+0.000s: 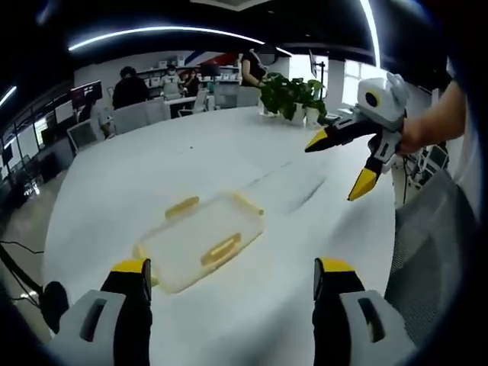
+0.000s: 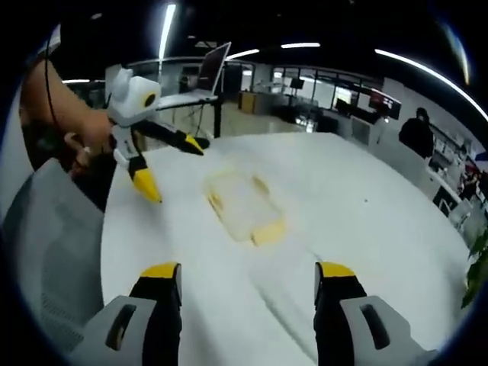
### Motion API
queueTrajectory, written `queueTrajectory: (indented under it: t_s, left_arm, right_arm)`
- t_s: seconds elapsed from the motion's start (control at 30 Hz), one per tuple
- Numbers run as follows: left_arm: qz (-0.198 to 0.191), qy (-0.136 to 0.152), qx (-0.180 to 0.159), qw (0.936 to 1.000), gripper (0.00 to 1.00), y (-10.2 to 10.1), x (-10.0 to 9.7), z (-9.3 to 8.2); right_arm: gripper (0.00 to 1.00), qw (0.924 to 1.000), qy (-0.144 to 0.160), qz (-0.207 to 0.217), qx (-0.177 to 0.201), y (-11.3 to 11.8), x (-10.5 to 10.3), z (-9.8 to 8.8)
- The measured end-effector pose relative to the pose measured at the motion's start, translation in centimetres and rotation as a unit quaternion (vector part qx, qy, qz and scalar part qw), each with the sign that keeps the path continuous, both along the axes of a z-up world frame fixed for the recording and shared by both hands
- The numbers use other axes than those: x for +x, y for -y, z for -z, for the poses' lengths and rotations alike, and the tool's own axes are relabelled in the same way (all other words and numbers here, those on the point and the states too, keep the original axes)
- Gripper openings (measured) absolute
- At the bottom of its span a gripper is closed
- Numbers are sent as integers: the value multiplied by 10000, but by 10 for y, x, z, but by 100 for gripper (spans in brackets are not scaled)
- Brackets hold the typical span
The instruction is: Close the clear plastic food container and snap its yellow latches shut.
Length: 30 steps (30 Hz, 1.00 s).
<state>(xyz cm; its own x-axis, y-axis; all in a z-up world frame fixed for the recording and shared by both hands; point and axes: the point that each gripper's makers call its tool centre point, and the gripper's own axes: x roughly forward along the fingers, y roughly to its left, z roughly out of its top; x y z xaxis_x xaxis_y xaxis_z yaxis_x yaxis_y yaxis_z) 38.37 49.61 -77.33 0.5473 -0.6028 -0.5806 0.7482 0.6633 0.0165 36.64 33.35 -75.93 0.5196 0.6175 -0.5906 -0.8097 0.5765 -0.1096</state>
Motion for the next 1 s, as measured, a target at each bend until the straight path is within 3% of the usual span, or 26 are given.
queueTrajectory:
  t_s: [0.27,1.0]
  left_arm:
    - [180,-74,135,9997,87,-9,9,4]
    - [749,61,835,9937,83,-35,33,12]
  right_arm:
    - [67,9996,24,-237,-181,-6,11,3]
    - [62,9957,103,-760,-522,-25,42,5]
